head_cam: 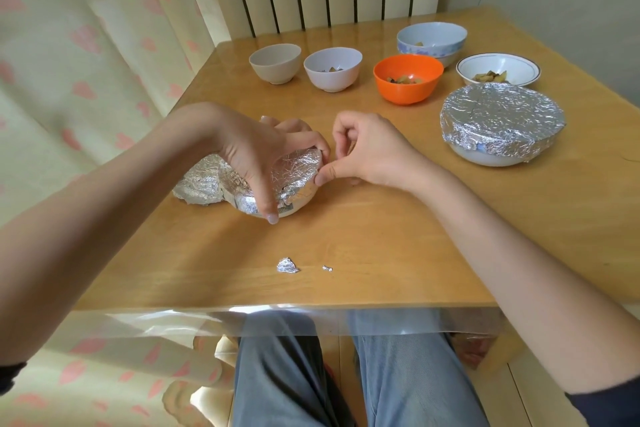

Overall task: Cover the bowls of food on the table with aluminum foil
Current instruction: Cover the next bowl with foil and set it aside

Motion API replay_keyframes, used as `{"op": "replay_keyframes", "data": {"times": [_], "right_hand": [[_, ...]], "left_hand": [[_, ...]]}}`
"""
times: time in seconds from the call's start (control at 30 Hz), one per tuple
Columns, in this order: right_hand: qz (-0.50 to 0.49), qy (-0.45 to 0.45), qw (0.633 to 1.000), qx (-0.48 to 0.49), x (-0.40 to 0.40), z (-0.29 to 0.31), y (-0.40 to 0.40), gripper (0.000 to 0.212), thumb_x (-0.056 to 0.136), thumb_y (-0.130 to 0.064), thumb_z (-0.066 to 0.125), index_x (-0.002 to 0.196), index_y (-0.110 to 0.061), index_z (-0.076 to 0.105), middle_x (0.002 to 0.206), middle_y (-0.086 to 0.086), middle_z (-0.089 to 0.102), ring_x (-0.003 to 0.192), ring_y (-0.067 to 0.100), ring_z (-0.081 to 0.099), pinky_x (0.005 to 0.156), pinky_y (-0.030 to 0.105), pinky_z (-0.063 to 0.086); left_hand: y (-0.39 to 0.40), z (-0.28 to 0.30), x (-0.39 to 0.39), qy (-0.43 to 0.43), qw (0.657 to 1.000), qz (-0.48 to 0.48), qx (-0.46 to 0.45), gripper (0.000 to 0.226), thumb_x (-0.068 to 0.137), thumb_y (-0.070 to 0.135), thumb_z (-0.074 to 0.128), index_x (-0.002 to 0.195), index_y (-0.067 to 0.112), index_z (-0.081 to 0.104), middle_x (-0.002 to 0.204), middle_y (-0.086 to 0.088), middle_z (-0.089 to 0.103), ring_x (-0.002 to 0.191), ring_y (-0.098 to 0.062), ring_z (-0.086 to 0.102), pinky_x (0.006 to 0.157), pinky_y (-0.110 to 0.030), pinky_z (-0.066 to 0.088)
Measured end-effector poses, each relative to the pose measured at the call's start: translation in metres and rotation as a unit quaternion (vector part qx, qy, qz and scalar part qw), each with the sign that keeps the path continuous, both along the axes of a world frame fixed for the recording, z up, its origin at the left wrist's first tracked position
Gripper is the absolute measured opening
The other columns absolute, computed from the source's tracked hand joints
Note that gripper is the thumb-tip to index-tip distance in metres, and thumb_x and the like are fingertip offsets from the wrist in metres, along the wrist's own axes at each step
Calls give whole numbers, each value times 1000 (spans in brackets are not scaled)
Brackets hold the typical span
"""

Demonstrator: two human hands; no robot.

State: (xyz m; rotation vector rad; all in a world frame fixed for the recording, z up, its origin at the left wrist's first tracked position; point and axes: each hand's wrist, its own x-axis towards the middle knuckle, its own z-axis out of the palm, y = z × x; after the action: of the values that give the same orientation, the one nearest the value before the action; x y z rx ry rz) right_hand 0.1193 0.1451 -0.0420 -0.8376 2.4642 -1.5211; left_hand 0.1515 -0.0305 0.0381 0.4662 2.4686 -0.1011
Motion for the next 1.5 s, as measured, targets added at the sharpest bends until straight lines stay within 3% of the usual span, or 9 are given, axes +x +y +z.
{"op": "replay_keyframes", "data": {"times": [0.13,0.47,0.77,0.9,1.03,1.13,1.23,1.33,1.5], "right_hand": [[38,22,997,57,-14,3,-3,56,37,-46,87,63,-19,46,59,-4,46,56,9,36,54,27,29],[122,-68,990,-25,-15,-12,0,38,74,-26,79,81,-19,42,76,-6,54,69,7,50,46,29,50],[83,-57,993,-54,-3,-9,19,36,79,-27,75,105,-21,51,89,0,53,70,19,43,59,31,44],[61,-38,994,-86,6,-11,23,29,82,-21,73,103,-24,53,85,-1,53,66,17,42,61,27,43],[60,-21,996,-57,19,-17,23,26,85,-12,68,104,-22,54,85,-1,53,65,14,47,66,28,46],[58,-12,997,-45,31,-21,19,26,84,-5,65,103,-19,54,83,-4,54,65,11,49,63,19,43],[48,-7,998,-43,43,-24,13,23,82,-8,68,96,-18,53,77,-4,54,62,10,48,60,19,42],[22,8,998,-55,55,-23,10,30,75,-25,78,89,-17,52,73,-2,54,60,8,46,61,25,44],[-52,85,995,25,73,-18,-3,54,54,-67,74,80,-27,47,68,-10,54,59,8,50,62,39,52]], "left_hand": [[2,1,0,-1,1000,3,-19,100,60,40,90,128,60,20,131,30,10,138,-18,10,111,-44,25],[-1,0,1,-7,1000,9,-10,102,60,42,90,121,68,13,125,34,11,140,-21,7,116,-52,19],[9,0,12,44,992,121,-14,106,60,63,79,145,45,17,145,8,24,129,-25,35,102,-42,35],[6,0,13,1,982,189,-14,137,37,89,69,147,54,-6,162,5,2,148,-31,15,113,-58,27],[-10,12,15,-5,992,125,-3,139,38,85,73,130,66,-30,161,11,-20,149,-17,-14,120,-52,4],[-18,9,16,-1,999,51,2,141,42,65,86,128,72,-25,156,21,-26,144,-11,-27,120,-49,-3],[-15,-1,15,5,1000,-12,22,126,52,53,91,123,81,-9,156,28,-9,149,-11,-10,122,-47,6],[-13,-5,14,25,998,-16,58,111,56,43,91,130,69,13,139,28,15,140,-8,11,119,-40,14],[-8,-7,18,41,996,-16,73,106,61,27,90,139,47,22,131,22,19,115,11,11,105,-21,3]]}}
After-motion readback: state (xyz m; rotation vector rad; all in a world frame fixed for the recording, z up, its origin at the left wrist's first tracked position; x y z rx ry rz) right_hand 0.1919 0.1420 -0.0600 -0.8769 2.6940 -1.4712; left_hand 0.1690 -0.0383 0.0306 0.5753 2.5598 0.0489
